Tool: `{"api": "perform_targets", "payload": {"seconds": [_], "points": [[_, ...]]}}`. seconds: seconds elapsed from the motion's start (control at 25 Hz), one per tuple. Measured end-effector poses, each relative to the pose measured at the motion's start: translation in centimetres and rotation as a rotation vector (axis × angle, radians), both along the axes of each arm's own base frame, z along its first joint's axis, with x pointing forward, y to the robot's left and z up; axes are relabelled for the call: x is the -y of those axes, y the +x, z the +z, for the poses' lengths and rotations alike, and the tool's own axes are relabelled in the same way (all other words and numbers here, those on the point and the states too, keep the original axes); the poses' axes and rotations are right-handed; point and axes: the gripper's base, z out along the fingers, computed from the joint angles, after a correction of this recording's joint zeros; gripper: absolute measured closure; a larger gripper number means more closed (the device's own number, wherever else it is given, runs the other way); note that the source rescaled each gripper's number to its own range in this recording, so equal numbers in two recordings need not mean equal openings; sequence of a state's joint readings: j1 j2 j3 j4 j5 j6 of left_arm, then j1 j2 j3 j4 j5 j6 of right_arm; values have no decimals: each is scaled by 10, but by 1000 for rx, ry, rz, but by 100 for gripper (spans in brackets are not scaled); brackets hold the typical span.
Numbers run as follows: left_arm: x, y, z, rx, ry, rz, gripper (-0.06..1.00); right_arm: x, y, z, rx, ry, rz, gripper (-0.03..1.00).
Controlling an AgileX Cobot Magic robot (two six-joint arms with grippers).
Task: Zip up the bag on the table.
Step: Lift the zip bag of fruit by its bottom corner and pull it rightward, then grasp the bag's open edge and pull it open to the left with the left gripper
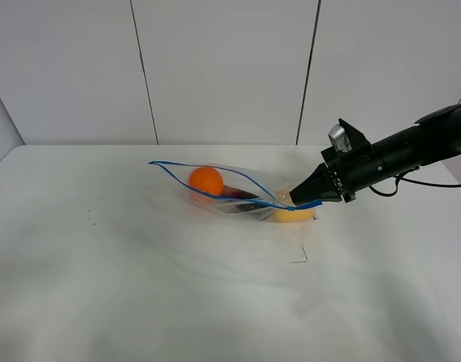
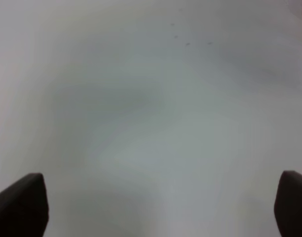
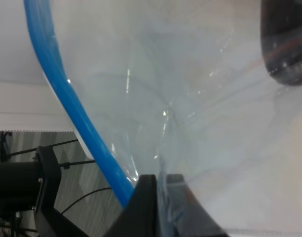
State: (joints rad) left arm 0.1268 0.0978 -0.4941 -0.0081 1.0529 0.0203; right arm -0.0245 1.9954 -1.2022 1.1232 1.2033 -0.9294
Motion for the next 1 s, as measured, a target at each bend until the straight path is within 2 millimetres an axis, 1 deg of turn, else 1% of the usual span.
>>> {"api": "perform_targets", "payload": {"seconds": [0.08,0.16,0.28,0.4,0.52,0.6,0.76,0.84,0.88,1.0], "points": [[2,6,0,-38,5,-49,0,0,0,0,0,-2,2,97],[2,12,6,-53,40,-94,0,0,0,0,0,-3,2,97],[1,21,27,10,95,-130,0,0,0,0,0,-4,3,97],[-1,30,56,57,140,-150,0,0,0,0,0,-5,4,97],[-5,45,90,73,175,-150,0,0,0,0,0,-5,4,97],[-6,56,118,107,183,-148,0,0,0,0,0,-5,4,97],[-3,80,168,176,134,-173,1,0,0,0,-1,-5,3,97],[0,91,182,182,88,-200,1,0,0,0,-3,-4,2,97],[1,96,185,174,70,-213,1,-2,-1,0,-4,-4,8,97],[5,102,185,145,38,-257,2,-12,-3,0,-5,-5,33,97]]}}
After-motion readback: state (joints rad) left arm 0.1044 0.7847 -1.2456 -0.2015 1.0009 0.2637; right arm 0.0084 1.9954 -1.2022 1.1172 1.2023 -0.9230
